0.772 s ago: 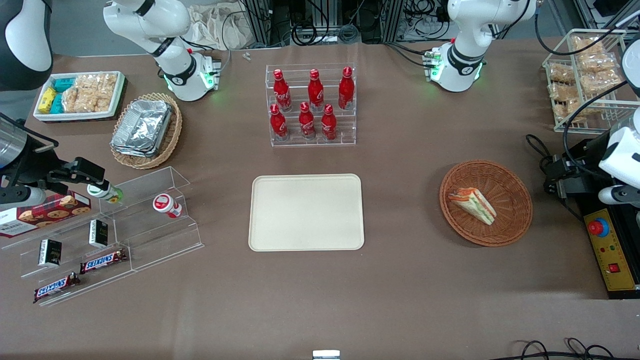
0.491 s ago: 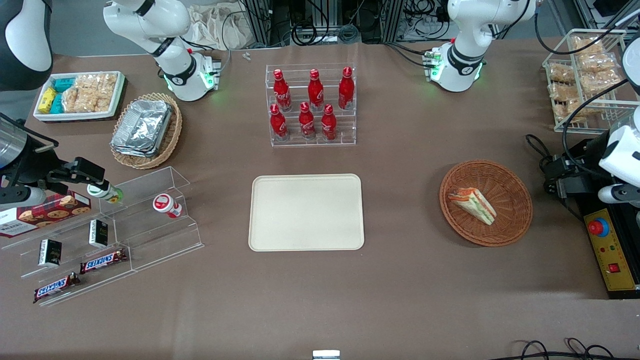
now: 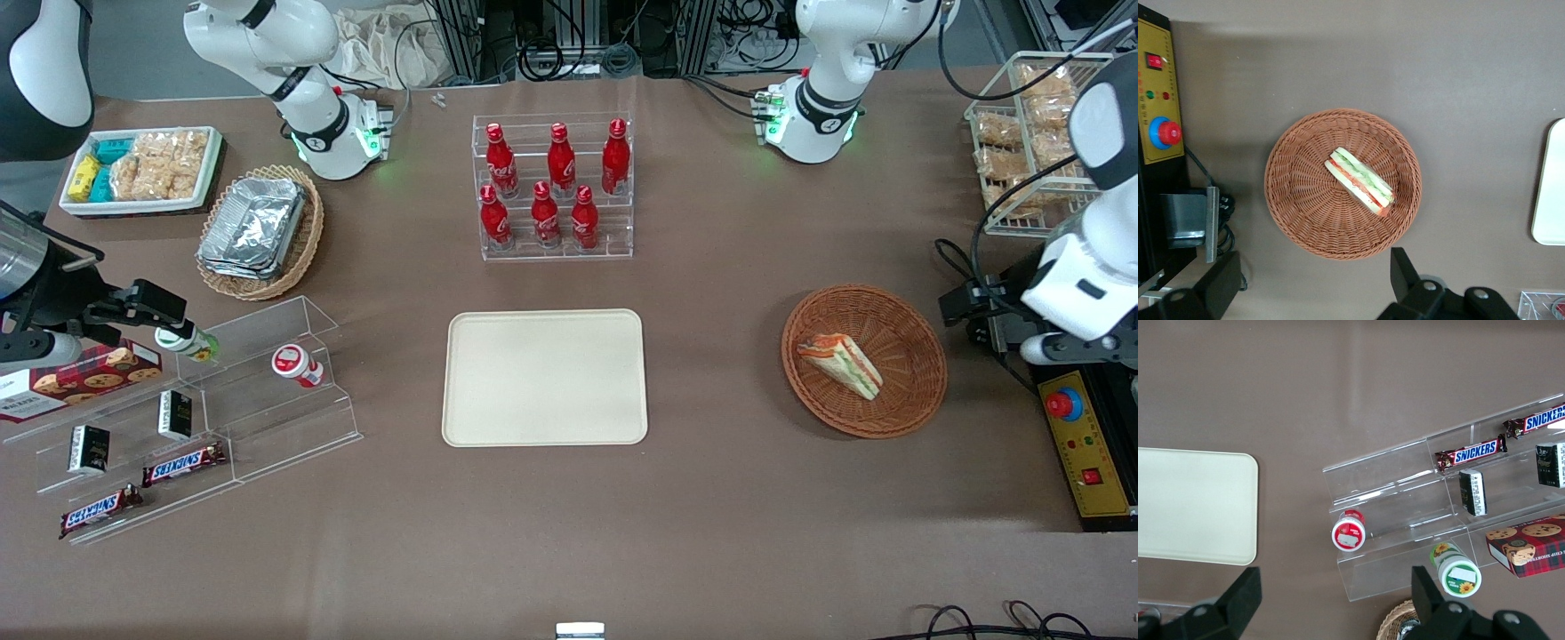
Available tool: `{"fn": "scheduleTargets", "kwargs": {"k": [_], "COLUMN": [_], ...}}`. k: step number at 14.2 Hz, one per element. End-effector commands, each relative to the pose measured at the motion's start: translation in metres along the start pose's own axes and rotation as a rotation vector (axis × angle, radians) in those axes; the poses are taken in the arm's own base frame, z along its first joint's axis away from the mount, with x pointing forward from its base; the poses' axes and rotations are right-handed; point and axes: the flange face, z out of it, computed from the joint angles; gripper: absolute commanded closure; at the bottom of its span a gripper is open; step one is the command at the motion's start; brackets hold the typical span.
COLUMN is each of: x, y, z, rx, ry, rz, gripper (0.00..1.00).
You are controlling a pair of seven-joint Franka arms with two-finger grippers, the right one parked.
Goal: Place sandwich from basket to tray
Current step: 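Move the left gripper toward the sandwich in the wicker basket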
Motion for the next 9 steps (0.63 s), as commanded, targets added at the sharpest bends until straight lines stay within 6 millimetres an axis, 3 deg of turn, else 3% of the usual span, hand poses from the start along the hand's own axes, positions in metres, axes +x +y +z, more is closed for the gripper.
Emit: {"fn": "scheduleTargets", "kwargs": {"k": [1,3,5,9], "x": [-0.013,-0.016,-0.022,-0.028], "y": [0.002,0.012,0.014,0.018], "z": [0.023,0.042,0.063,0.111], "rx": [-0.015,-0.016,-0.014,-0.048], "ry": [-0.003,-0.001,-0.034,-0.015], "rz": [-0.044,-0.073,-0.236,-0.399], "gripper": [0.0,0.0,0.0,0.0]}}
